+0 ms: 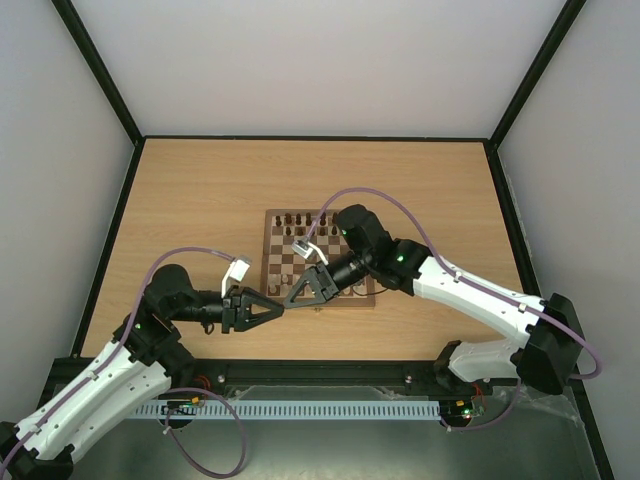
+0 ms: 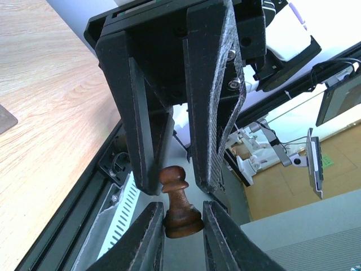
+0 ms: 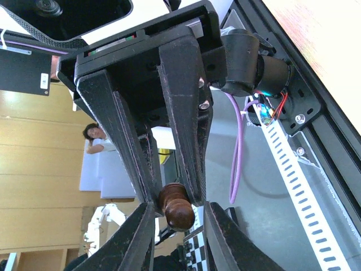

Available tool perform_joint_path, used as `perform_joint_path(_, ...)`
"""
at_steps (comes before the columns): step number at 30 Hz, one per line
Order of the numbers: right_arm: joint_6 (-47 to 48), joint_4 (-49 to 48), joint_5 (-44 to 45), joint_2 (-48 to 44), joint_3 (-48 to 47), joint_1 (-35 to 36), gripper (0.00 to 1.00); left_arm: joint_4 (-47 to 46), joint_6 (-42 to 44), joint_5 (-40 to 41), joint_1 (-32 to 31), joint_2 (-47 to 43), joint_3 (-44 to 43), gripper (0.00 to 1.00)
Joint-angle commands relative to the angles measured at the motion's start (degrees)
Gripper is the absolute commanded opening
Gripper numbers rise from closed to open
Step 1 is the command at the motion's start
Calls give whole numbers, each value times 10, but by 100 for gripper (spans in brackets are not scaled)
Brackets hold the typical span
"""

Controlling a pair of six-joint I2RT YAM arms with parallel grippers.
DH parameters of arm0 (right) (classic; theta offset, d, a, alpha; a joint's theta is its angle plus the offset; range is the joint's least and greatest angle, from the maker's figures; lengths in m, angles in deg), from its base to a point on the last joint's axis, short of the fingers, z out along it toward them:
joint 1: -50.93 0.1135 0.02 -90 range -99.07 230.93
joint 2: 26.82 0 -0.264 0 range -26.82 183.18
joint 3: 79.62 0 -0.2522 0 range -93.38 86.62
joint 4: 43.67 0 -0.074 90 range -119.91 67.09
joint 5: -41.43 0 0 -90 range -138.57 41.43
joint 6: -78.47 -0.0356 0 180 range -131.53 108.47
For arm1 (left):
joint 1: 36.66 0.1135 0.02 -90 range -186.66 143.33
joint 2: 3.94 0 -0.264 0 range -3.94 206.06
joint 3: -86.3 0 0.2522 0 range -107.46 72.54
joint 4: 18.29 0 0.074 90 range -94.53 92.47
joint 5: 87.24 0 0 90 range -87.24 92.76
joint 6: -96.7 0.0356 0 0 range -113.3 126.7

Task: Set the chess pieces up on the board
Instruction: Place the chess piece on the chessboard.

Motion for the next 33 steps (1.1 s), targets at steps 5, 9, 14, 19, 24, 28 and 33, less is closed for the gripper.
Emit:
perform_joint_path(5, 5, -1, -21, 4, -21, 4, 20, 1, -1, -10, -4, -3, 11, 22)
perform_joint_path(9, 6, 0, -21, 1, -16, 4, 15, -1, -1, -8, -4, -1, 13, 22)
perform_joint_path(14, 21, 21, -10, -1, -18, 4, 10, 1, -1, -3, -4, 3, 8, 22)
perform_joint_path(19, 55, 74, 39, 0, -35, 4, 7, 34, 19, 15, -4, 4, -16, 26)
perform_joint_path(24, 71, 108, 86, 7, -50, 4, 5, 78, 44, 48, -3, 15, -32, 42)
perform_joint_path(28, 116, 156, 159, 20, -78, 3, 4, 143, 71, 99, -1, 13, -64, 62)
perform_joint_path(33, 154, 209, 252, 58, -123, 3, 3, 224, 92, 171, 7, -6, -110, 71)
